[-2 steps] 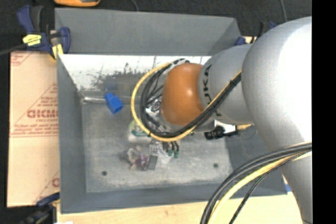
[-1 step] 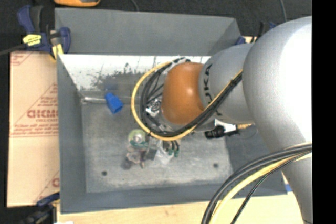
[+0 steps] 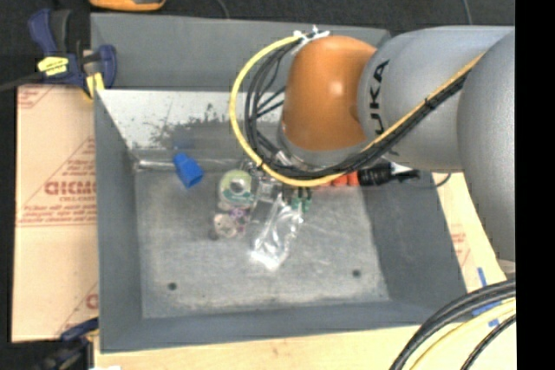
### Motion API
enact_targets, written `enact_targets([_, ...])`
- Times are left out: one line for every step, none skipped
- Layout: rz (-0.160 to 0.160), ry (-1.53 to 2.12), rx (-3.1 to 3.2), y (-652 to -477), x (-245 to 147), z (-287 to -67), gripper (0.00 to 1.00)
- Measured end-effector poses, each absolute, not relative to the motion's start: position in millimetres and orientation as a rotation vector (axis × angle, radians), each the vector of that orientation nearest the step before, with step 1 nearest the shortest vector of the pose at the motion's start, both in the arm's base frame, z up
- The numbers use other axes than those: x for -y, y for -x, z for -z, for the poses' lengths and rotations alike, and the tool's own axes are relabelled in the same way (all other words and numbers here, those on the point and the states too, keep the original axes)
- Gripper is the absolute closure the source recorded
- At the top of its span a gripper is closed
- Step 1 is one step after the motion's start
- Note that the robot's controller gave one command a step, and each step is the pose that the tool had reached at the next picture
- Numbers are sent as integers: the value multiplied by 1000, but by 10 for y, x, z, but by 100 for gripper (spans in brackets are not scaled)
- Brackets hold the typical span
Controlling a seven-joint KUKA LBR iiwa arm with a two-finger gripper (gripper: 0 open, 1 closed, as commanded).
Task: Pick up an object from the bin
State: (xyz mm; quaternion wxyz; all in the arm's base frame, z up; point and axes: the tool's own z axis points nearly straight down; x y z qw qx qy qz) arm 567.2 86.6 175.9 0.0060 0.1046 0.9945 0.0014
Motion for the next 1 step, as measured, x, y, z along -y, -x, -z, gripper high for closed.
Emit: enact_targets([-8, -454, -3100, -5611, -1363, -2416, 100])
